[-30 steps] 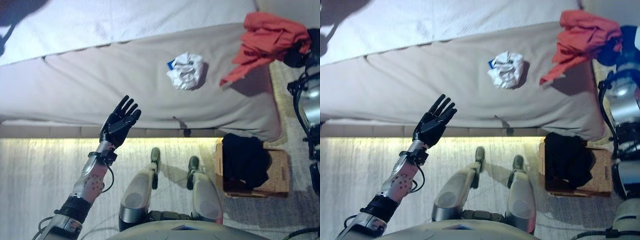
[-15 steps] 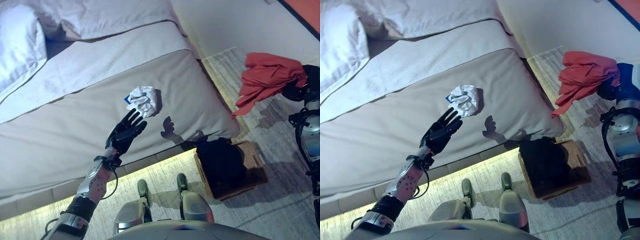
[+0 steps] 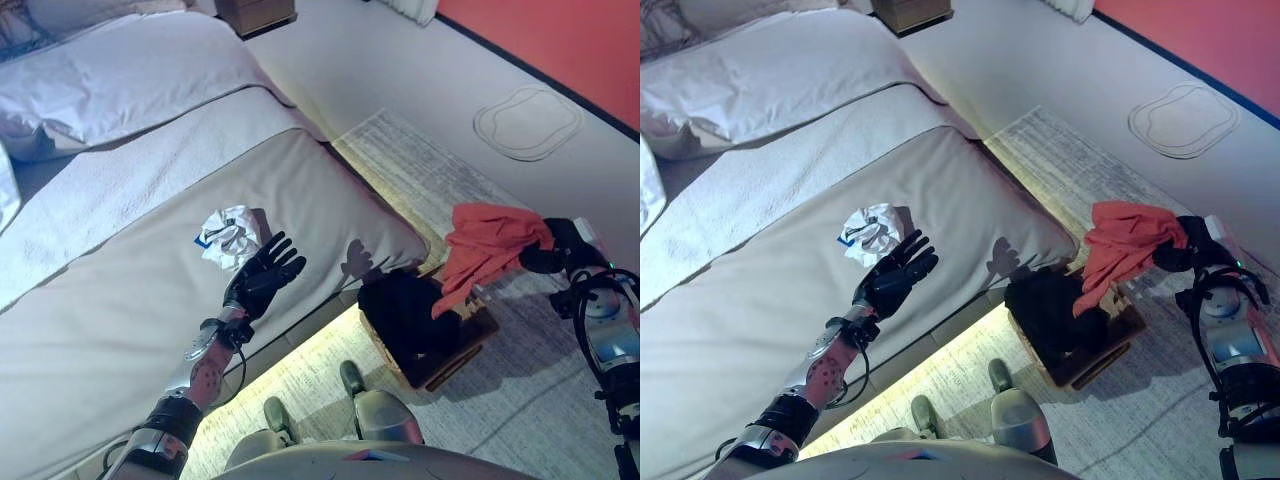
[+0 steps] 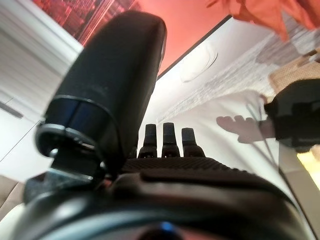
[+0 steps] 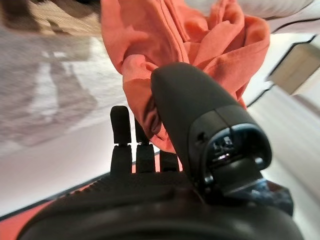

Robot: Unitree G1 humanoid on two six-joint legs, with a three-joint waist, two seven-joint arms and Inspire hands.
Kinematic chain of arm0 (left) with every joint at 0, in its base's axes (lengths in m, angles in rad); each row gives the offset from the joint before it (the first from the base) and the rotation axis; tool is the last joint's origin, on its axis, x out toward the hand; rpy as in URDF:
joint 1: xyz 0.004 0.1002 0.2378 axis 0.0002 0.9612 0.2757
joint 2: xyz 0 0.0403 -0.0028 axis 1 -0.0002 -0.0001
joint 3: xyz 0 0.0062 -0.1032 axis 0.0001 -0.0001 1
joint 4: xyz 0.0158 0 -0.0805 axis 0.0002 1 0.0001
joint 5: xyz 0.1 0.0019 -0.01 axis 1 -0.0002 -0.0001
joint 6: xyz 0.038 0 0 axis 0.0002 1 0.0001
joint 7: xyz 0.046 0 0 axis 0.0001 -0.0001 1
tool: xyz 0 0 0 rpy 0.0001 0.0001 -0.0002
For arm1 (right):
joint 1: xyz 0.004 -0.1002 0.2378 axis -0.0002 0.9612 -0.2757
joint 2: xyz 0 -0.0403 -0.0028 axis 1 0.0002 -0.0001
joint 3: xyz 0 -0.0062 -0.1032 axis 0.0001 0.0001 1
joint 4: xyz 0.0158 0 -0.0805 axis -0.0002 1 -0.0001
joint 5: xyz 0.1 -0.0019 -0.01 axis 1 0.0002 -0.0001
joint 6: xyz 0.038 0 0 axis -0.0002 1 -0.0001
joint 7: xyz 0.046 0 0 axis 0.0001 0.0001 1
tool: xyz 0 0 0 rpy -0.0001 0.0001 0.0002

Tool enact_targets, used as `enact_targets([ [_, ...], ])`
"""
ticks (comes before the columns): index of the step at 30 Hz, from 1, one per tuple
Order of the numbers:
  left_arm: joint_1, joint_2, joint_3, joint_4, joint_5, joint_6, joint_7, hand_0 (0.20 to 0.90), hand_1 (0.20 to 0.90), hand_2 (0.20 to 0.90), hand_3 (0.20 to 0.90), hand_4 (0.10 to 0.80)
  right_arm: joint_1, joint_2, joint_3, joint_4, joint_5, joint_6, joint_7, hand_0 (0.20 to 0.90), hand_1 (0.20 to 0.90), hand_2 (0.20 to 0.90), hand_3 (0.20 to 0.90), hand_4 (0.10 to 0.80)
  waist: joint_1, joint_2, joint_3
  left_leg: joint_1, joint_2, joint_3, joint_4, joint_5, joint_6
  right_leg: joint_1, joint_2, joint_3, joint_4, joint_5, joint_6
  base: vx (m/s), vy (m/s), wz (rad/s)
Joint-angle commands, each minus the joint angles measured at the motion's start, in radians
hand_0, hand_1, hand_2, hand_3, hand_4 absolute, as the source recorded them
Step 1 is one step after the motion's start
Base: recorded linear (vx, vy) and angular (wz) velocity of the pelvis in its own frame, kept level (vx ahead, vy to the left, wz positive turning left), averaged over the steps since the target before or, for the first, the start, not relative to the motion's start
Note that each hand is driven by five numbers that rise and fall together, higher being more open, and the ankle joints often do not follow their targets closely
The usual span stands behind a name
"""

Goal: Pick up the clothes from the bed and place them into the basket

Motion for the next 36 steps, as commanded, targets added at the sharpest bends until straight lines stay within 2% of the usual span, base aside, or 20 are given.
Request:
enact_targets([
  [1,-0.05,-0.006,-0.027,0.003,0.011,-0.046,-0.049,0.9,0.9,0.9,0.9,0.8,-0.11,-0.056,0.014,0.042,-0.042,-0.045,-0.059,0.3,0.3,0.3,0.2,0.1,0.021,-0.005,-0.091,0.011,0.033,-0.022,0.1,-0.184,-0.001,-0.068,-0.01,-0.005,0.069,-0.009,0.026,0.001,-0.037,-0.15],
  [16,-0.027,0.013,-0.068,0.019,-0.002,-0.047,-0.125,0.9,0.9,0.9,0.9,0.8,-0.166,0.021,0.113,0.24,-0.069,-0.051,-0.145,0.3,0.3,0.3,0.2,0.1,0.049,0.058,-0.06,0.005,0.031,-0.03,0.075,-0.166,-0.013,-0.076,-0.027,-0.033,0.052,0.0,0.032,-0.001,-0.054,-0.01],
  [17,-0.028,0.013,-0.068,0.02,-0.001,-0.046,-0.127,0.9,0.9,0.9,0.9,0.8,-0.168,0.024,0.115,0.244,-0.072,-0.05,-0.148,0.399,0.399,0.399,0.315,0.215,0.05,0.06,-0.06,0.005,0.032,-0.032,0.072,-0.164,-0.013,-0.076,-0.028,-0.035,0.05,0.0,0.032,-0.01,-0.057,0.07],
  [18,-0.027,0.013,-0.071,0.021,0.001,-0.048,-0.13,0.9,0.9,0.9,0.9,0.8,-0.172,0.029,0.121,0.248,-0.093,-0.038,-0.154,0.9,0.9,0.9,0.9,0.8,0.053,0.064,-0.059,0.004,0.032,-0.036,0.064,-0.16,-0.015,-0.075,-0.029,-0.039,0.045,0.001,0.032,-0.006,-0.046,0.08],
  [25,-0.031,0.016,-0.068,0.013,-0.006,-0.047,-0.131,0.9,0.9,0.9,0.9,0.8,-0.189,0.041,0.16,0.262,-0.13,0.025,-0.171,0.9,0.9,0.9,0.9,0.8,0.066,0.07,-0.055,-0.006,0.032,-0.047,0.056,-0.15,-0.019,-0.076,-0.034,-0.052,0.032,0.004,0.03,-0.009,-0.028,0.11],
  [28,-0.037,0.019,-0.066,0.014,-0.005,-0.051,-0.126,0.9,0.9,0.9,0.9,0.8,-0.194,0.05,0.171,0.284,-0.139,0.079,-0.138,0.9,0.9,0.9,0.9,0.8,0.073,0.068,-0.052,-0.011,0.032,-0.055,0.049,-0.144,-0.019,-0.075,-0.034,-0.057,0.025,0.006,0.03,-0.033,-0.023,0.03],
  [36,-0.026,0.034,-0.061,-0.001,0.002,-0.031,-0.136,0.9,0.9,0.9,0.9,0.8,-0.203,0.057,0.178,0.313,-0.12,0.106,-0.134,0.9,0.9,0.9,0.9,0.8,0.091,0.055,-0.06,-0.003,0.035,-0.064,0.057,-0.149,-0.017,-0.06,-0.036,-0.062,0.021,0.008,0.027,0.01,-0.013,0.06],
])
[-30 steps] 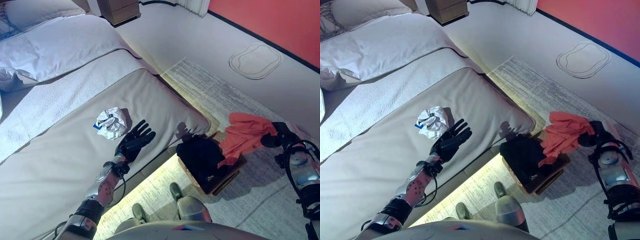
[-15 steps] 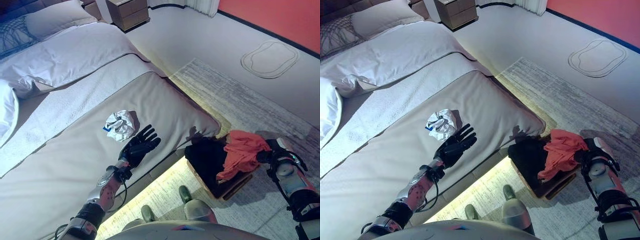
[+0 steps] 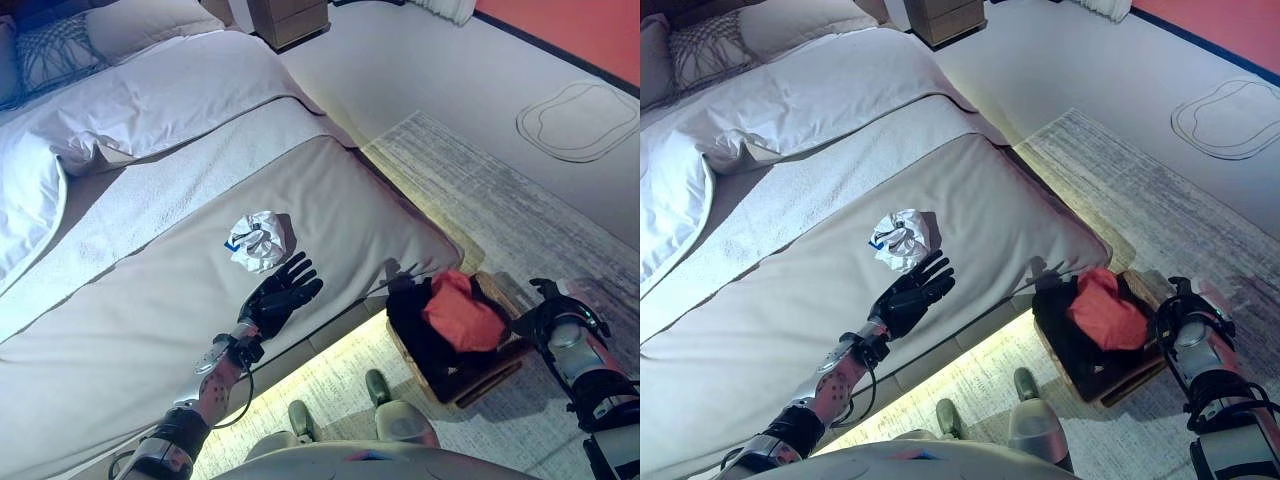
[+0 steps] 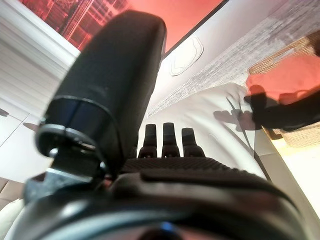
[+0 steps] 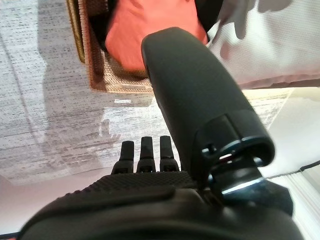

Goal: Pick up the clothes from the bed and place them into the basket

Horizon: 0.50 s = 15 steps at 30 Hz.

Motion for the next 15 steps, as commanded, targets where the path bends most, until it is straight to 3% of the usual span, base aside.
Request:
enact_targets([
  [1,-0.061,0.026,0.004,-0.022,-0.001,-0.048,-0.053,0.9,0.9,0.9,0.9,0.8,-0.132,-0.034,0.009,0.032,-0.023,0.013,-0.037,0.9,0.9,0.9,0.9,0.8,0.021,-0.057,-0.027,0.045,0.025,-0.028,0.057,-0.158,-0.01,-0.031,-0.035,-0.013,0.023,0.004,0.032,0.013,0.016,0.04],
  [8,-0.061,0.023,0.018,-0.029,-0.011,-0.05,-0.033,0.9,0.9,0.9,0.9,0.8,-0.151,-0.046,0.016,-0.031,-0.033,0.015,-0.048,0.9,0.9,0.9,0.9,0.8,0.028,-0.066,-0.029,0.052,0.026,-0.045,0.066,-0.162,-0.008,-0.02,-0.036,-0.01,0.029,0.001,0.029,0.022,0.014,0.01],
  [15,-0.057,0.006,0.033,-0.007,-0.039,-0.087,0.0,0.9,0.9,0.9,0.9,0.8,-0.318,-0.07,0.067,-0.316,-0.067,0.028,-0.142,0.9,0.9,0.9,0.9,0.8,0.065,-0.074,-0.034,0.045,0.023,-0.117,0.057,-0.148,-0.011,-0.004,-0.033,-0.034,0.053,-0.025,0.014,0.038,0.013,0.05],
])
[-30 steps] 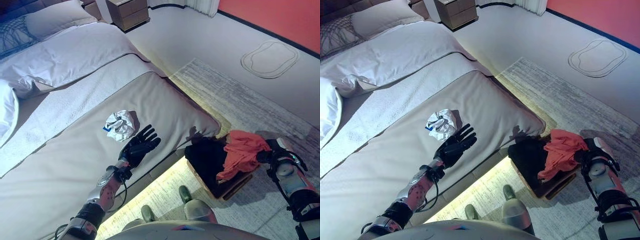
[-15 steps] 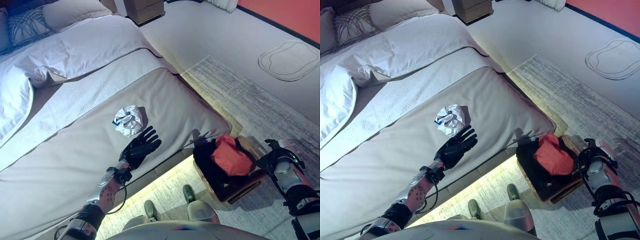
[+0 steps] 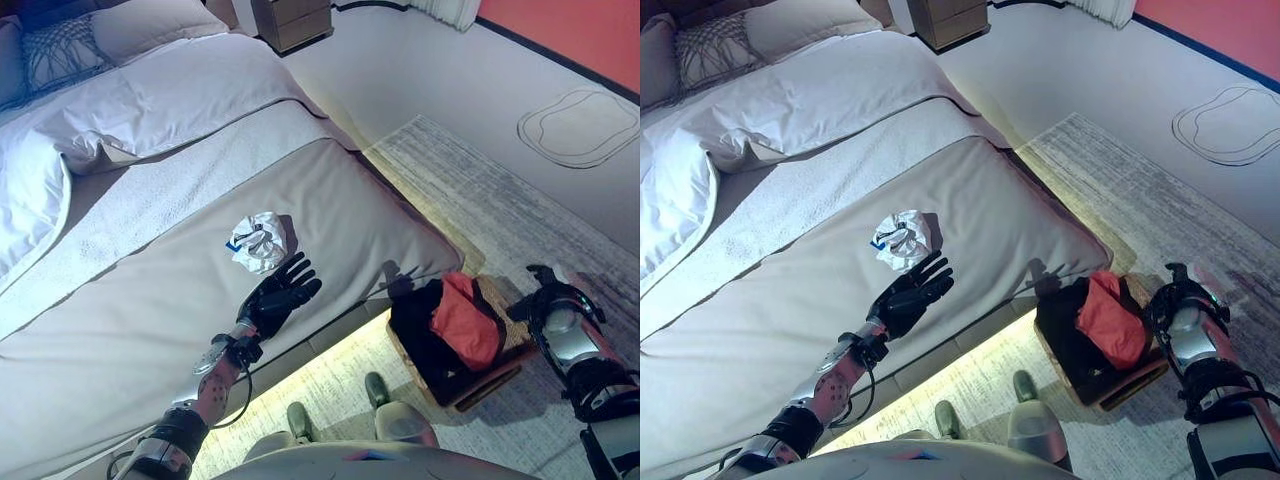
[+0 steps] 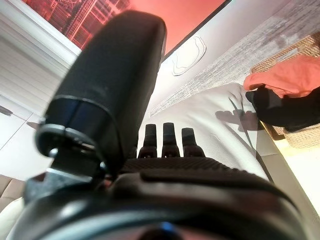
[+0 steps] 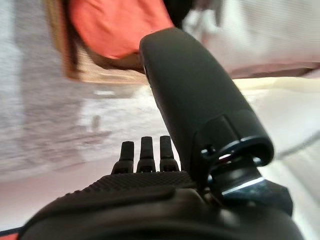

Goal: Pick up the clothes from the bed and place them into the basket

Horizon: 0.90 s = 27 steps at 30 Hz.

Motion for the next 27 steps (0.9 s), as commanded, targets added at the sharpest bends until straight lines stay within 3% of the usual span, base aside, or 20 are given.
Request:
enact_targets([
  [1,-0.057,0.012,0.031,0.0,-0.037,-0.094,-0.021,0.9,0.9,0.9,0.9,0.8,-0.277,-0.072,0.07,-0.109,-0.072,-0.053,-0.108,0.9,0.9,0.9,0.9,0.8,0.067,-0.065,-0.041,0.026,0.022,-0.101,0.059,-0.147,-0.01,-0.029,-0.033,-0.025,0.058,-0.03,0.012,0.053,0.018,0.25],
  [6,-0.03,0.0,0.068,0.011,-0.042,-0.142,-0.032,0.9,0.9,0.9,0.9,0.8,-0.391,-0.072,0.135,-0.185,-0.08,-0.074,-0.085,0.9,0.9,0.9,0.9,0.8,0.124,-0.077,-0.046,-0.001,0.017,-0.152,0.084,-0.141,-0.018,-0.018,-0.042,-0.08,0.082,-0.063,-0.003,0.071,-0.008,0.3],
  [18,-0.014,0.035,0.09,-0.08,-0.026,-0.179,0.002,0.9,0.9,0.9,0.9,0.8,-0.619,-0.033,0.313,-0.056,-0.087,-0.06,-0.023,0.9,0.9,0.9,0.9,0.8,0.261,-0.06,0.031,-0.084,0.006,-0.279,0.116,-0.103,-0.044,-0.027,-0.08,-0.229,0.133,-0.108,-0.039,0.033,0.02,0.44],
  [22,-0.019,0.055,0.077,-0.124,-0.042,-0.2,-0.001,0.9,0.9,0.9,0.9,0.8,-0.699,-0.04,0.376,0.001,-0.1,-0.068,-0.02,0.9,0.9,0.9,0.9,0.8,0.306,-0.048,0.09,-0.158,-0.01,-0.317,0.186,-0.104,-0.047,-0.071,-0.094,-0.28,0.208,-0.142,-0.058,-0.011,0.051,0.38],
  [27,-0.046,0.085,0.033,-0.158,-0.059,-0.234,0.001,0.9,0.9,0.9,0.9,0.8,-0.812,-0.072,0.464,0.058,-0.106,-0.041,-0.045,0.9,0.9,0.9,0.9,0.8,0.353,-0.026,0.223,-0.309,-0.053,-0.365,0.335,-0.108,-0.04,-0.187,-0.111,-0.335,0.336,-0.181,-0.083,-0.118,0.005,0.33],
])
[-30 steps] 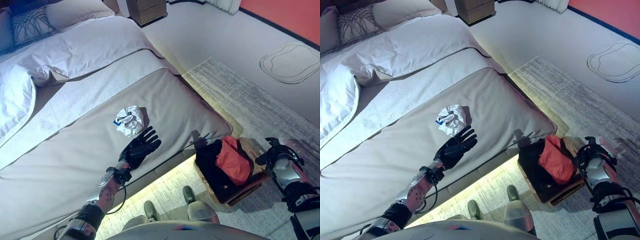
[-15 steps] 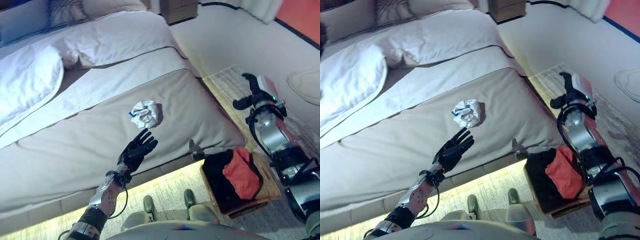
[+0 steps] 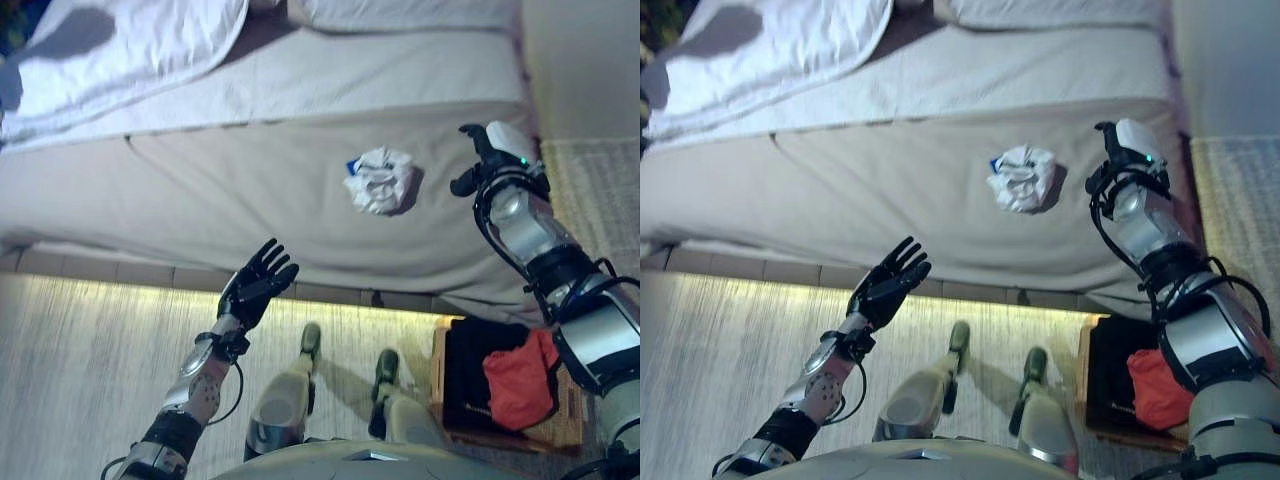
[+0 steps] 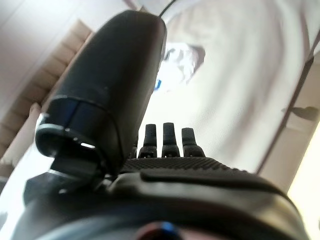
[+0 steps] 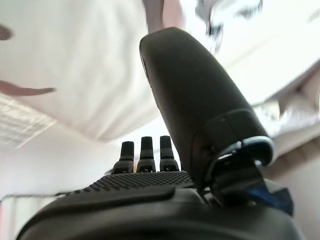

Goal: Pick up the clothes from the bed and place them into the basket

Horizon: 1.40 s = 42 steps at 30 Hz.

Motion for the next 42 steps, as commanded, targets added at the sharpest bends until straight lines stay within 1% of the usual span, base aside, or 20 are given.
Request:
enact_targets([
  [1,-0.024,0.063,-0.028,-0.14,-0.053,-0.102,-0.03,0.9,0.9,0.9,0.9,0.8,-0.193,-0.072,0.097,-0.055,-0.062,-0.018,-0.073,0.9,0.9,0.9,0.9,0.8,0.031,-0.05,0.02,-0.059,-0.023,-0.026,0.249,-0.206,0.0,-0.092,-0.074,-0.011,0.241,-0.133,-0.06,-0.09,-0.008,0.28],
  [5,-0.025,0.082,-0.05,-0.183,-0.066,-0.109,-0.035,0.9,0.9,0.9,0.9,0.8,-0.247,-0.076,0.135,-0.012,-0.065,0.009,-0.102,0.9,0.9,0.9,0.9,0.8,0.056,-0.035,0.082,-0.159,-0.056,-0.041,0.325,-0.228,0.022,-0.191,-0.085,-0.024,0.345,-0.155,-0.062,-0.074,-0.014,0.27],
  [7,-0.023,0.091,-0.066,-0.207,-0.078,-0.118,-0.026,0.9,0.9,0.9,0.9,0.8,-0.268,-0.078,0.143,0.01,-0.062,0.024,-0.109,0.9,0.9,0.9,0.9,0.8,0.067,-0.028,0.082,-0.232,-0.07,-0.043,0.37,-0.244,0.032,-0.258,-0.088,-0.031,0.4,-0.17,-0.067,-0.023,-0.019,0.27],
  [9,-0.025,0.096,-0.071,-0.227,-0.09,-0.117,-0.012,0.9,0.9,0.9,0.9,0.8,-0.285,-0.079,0.145,0.031,-0.059,0.033,-0.11,0.9,0.9,0.9,0.9,0.8,0.075,-0.024,0.082,-0.273,-0.084,-0.048,0.395,-0.252,0.037,-0.294,-0.09,-0.032,0.425,-0.177,-0.069,-0.021,-0.018,0.26],
  [12,-0.019,0.105,-0.072,-0.264,-0.129,-0.111,0.001,0.9,0.9,0.9,0.9,0.8,-0.318,-0.074,0.156,0.089,-0.03,0.044,-0.14,0.9,0.9,0.9,0.9,0.8,0.096,-0.01,0.082,-0.359,-0.104,-0.053,0.439,-0.26,0.052,-0.384,-0.105,-0.034,0.504,-0.193,-0.069,-0.001,-0.036,0.22],
  [13,0.004,0.112,-0.076,-0.28,-0.144,-0.115,-0.002,0.9,0.9,0.9,0.9,0.8,-0.32,-0.073,0.157,0.107,-0.029,0.048,-0.152,0.9,0.9,0.9,0.9,0.8,0.107,-0.004,0.082,-0.379,-0.111,-0.05,0.473,-0.295,0.057,-0.407,-0.108,-0.027,0.544,-0.224,-0.065,0.06,-0.056,0.25],
  [17,0.039,0.125,-0.075,-0.32,-0.187,-0.107,-0.015,0.9,0.9,0.9,0.9,0.8,-0.371,-0.083,0.175,0.176,-0.051,0.064,-0.137,0.9,0.9,0.9,0.9,0.8,0.125,0.02,0.082,-0.475,-0.127,-0.054,0.547,-0.311,0.062,-0.501,-0.113,-0.025,0.624,-0.245,-0.072,0.009,-0.011,0.16],
  [19,0.057,0.134,-0.064,-0.353,-0.203,-0.11,-0.02,0.9,0.9,0.9,0.9,0.8,-0.407,-0.09,0.202,0.216,-0.034,0.089,-0.112,0.9,0.9,0.9,0.9,0.8,0.132,0.032,0.082,-0.54,-0.13,-0.044,0.595,-0.321,0.07,-0.569,-0.11,-0.02,0.672,-0.255,-0.077,-0.015,-0.007,0.06],
  [21,0.066,0.141,-0.058,-0.393,-0.22,-0.106,-0.011,0.9,0.9,0.9,0.9,0.8,-0.42,-0.094,0.216,0.242,-0.03,0.113,-0.088,0.9,0.9,0.9,0.9,0.8,0.139,0.037,0.082,-0.59,-0.134,-0.042,0.634,-0.33,0.074,-0.614,-0.109,-0.021,0.698,-0.26,-0.08,-0.019,-0.037,0.06],
  [24,0.076,0.149,-0.051,-0.43,-0.228,-0.099,-0.006,0.9,0.9,0.9,0.9,0.8,-0.439,-0.099,0.239,0.275,-0.012,0.129,-0.065,0.9,0.9,0.9,0.9,0.8,0.144,0.04,0.082,-0.632,-0.132,-0.037,0.671,-0.341,0.083,-0.66,-0.106,-0.02,0.738,-0.269,-0.085,-0.014,-0.032,0.08],
  [25,0.076,0.153,-0.051,-0.438,-0.226,-0.096,-0.004,0.9,0.9,0.9,0.9,0.8,-0.448,-0.101,0.244,0.285,0.001,0.125,-0.055,0.531,0.531,0.531,0.469,0.369,0.145,0.039,0.082,-0.643,-0.131,-0.034,0.683,-0.345,0.088,-0.672,-0.105,-0.019,0.747,-0.272,-0.087,-0.006,-0.028,0.07],
  [26,0.077,0.155,-0.05,-0.442,-0.227,-0.093,-0.002,0.9,0.9,0.9,0.9,0.8,-0.451,-0.101,0.245,0.29,0.016,0.119,-0.056,0.3,0.3,0.3,0.2,0.1,0.145,0.039,0.082,-0.647,-0.13,-0.032,0.686,-0.347,0.09,-0.676,-0.105,-0.019,0.751,-0.274,-0.088,-0.006,-0.026,0.07],
  [28,0.084,0.164,-0.054,-0.452,-0.233,-0.087,0.0,0.9,0.9,0.9,0.9,0.8,-0.453,-0.111,0.241,0.29,0.046,0.091,-0.074,0.3,0.3,0.3,0.2,0.1,0.143,0.041,0.082,-0.669,-0.129,-0.03,0.721,-0.357,0.093,-0.698,-0.104,-0.014,0.781,-0.28,-0.09,0.009,-0.021,0.05],
  [33,0.095,0.179,-0.053,-0.453,-0.233,-0.092,-0.014,0.9,0.9,0.9,0.9,0.8,-0.44,-0.132,0.214,0.273,0.032,0.054,-0.094,0.3,0.3,0.3,0.2,0.1,0.135,0.029,0.082,-0.673,-0.13,-0.031,0.754,-0.373,0.092,-0.696,-0.091,-0.011,0.793,-0.281,-0.09,0.015,-0.022,-0.05],
  [36,0.096,0.187,-0.051,-0.453,-0.241,-0.104,-0.022,0.9,0.9,0.9,0.9,0.8,-0.436,-0.139,0.214,0.257,0.048,0.041,-0.118,0.3,0.3,0.3,0.2,0.1,0.129,0.022,0.082,-0.657,-0.126,-0.027,0.737,-0.369,0.096,-0.684,-0.081,-0.007,0.776,-0.274,-0.088,-0.011,-0.011,-0.07],
  [39,0.088,0.187,-0.058,-0.448,-0.237,-0.108,-0.024,0.9,0.9,0.9,0.9,0.8,-0.431,-0.147,0.201,0.235,0.08,0.03,-0.15,0.3,0.3,0.3,0.2,0.1,0.118,0.02,0.082,-0.635,-0.124,-0.019,0.727,-0.367,0.091,-0.66,-0.08,-0.008,0.757,-0.268,-0.088,-0.048,0.013,-0.1],
  [42,0.079,0.179,-0.063,-0.43,-0.248,-0.118,-0.028,0.9,0.9,0.9,0.9,0.8,-0.42,-0.152,0.187,0.236,0.044,-0.001,-0.151,0.3,0.3,0.3,0.2,0.1,0.103,0.015,0.082,-0.574,-0.117,-0.006,0.71,-0.37,0.089,-0.605,-0.08,-0.006,0.736,-0.269,-0.091,-0.053,0.066,-0.08],
])
